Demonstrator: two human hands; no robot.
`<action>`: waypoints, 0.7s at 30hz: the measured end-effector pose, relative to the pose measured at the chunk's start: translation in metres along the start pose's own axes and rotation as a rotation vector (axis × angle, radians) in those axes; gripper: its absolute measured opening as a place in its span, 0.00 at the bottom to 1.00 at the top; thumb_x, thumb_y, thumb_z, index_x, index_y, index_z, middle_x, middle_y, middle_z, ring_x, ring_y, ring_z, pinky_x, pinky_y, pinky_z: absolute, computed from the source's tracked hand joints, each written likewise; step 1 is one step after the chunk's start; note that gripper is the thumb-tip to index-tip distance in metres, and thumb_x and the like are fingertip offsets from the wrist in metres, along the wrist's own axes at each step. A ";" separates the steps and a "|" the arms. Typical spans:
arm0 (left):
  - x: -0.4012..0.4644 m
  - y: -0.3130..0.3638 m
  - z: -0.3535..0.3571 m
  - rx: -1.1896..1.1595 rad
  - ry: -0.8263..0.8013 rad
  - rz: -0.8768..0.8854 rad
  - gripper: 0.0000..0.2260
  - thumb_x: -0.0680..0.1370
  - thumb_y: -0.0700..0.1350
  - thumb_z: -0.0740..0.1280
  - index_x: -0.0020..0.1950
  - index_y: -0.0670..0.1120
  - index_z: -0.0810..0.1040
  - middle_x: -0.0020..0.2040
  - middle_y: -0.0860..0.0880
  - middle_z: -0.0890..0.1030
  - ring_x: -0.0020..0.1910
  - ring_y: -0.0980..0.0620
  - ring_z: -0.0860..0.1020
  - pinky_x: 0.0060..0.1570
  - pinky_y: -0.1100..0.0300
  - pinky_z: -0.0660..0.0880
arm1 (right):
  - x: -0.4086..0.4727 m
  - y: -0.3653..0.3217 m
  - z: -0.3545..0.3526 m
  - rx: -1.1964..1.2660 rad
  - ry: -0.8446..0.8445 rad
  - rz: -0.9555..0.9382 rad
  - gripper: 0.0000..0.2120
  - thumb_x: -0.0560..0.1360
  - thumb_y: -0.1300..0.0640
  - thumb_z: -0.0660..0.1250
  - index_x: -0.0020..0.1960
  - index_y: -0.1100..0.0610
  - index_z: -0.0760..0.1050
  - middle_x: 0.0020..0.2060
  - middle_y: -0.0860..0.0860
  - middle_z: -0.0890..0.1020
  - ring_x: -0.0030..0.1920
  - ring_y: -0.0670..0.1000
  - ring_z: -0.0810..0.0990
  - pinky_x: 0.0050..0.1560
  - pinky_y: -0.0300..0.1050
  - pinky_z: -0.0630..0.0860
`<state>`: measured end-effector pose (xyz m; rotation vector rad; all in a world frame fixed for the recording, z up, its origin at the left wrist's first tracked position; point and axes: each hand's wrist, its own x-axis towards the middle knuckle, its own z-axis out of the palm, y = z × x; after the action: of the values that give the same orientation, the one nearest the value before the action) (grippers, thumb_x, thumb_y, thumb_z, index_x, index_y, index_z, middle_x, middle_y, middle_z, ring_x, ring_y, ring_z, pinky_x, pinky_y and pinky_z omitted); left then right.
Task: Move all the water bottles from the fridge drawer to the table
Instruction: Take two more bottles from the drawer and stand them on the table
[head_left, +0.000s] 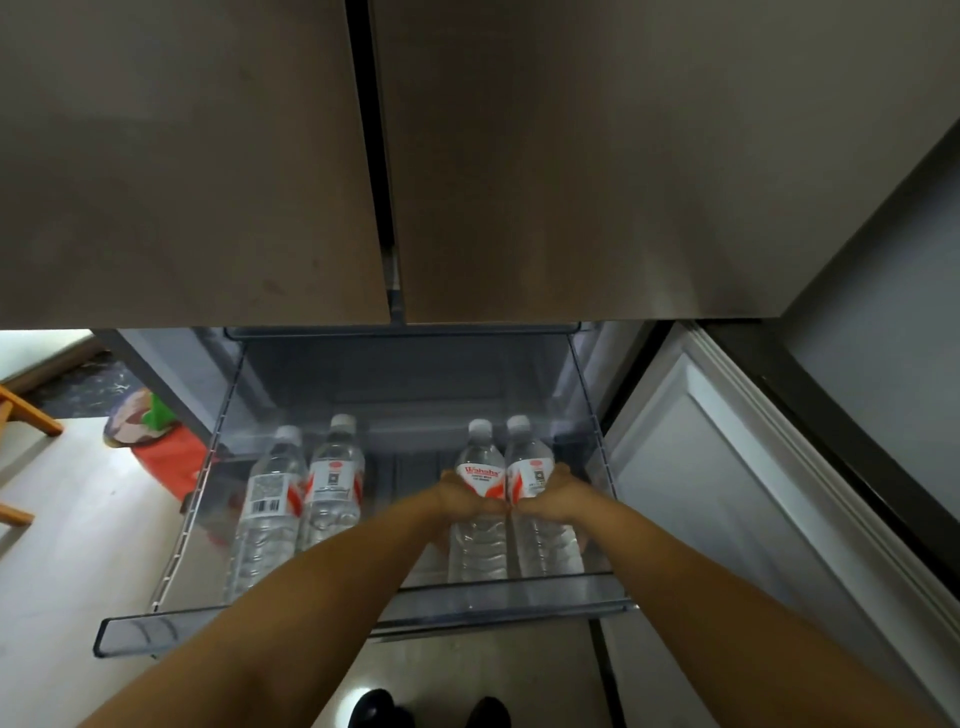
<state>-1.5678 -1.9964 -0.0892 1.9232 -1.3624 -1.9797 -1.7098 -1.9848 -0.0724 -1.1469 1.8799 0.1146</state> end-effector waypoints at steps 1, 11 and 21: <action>-0.003 -0.001 -0.005 -0.028 -0.018 0.014 0.16 0.74 0.41 0.71 0.61 0.44 0.74 0.53 0.47 0.79 0.44 0.51 0.77 0.34 0.63 0.74 | 0.002 0.000 -0.001 0.062 0.016 -0.011 0.32 0.76 0.48 0.68 0.74 0.59 0.59 0.69 0.58 0.69 0.66 0.57 0.72 0.64 0.50 0.71; -0.032 0.025 -0.043 -0.482 -0.155 0.060 0.19 0.75 0.49 0.68 0.62 0.39 0.74 0.49 0.42 0.81 0.45 0.46 0.81 0.43 0.55 0.80 | -0.010 -0.008 -0.039 1.002 -0.245 -0.096 0.21 0.75 0.44 0.67 0.60 0.59 0.76 0.42 0.58 0.86 0.40 0.56 0.86 0.41 0.52 0.82; -0.080 0.057 -0.064 -0.437 -0.343 0.152 0.19 0.76 0.56 0.65 0.57 0.41 0.74 0.37 0.41 0.82 0.34 0.47 0.81 0.35 0.55 0.81 | -0.092 0.012 -0.059 1.179 -0.218 -0.297 0.20 0.67 0.48 0.70 0.54 0.59 0.78 0.41 0.57 0.84 0.39 0.54 0.84 0.45 0.51 0.78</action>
<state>-1.5263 -2.0171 0.0181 1.3016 -0.9770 -2.3570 -1.7419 -1.9454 0.0257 -0.5115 1.1878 -0.8838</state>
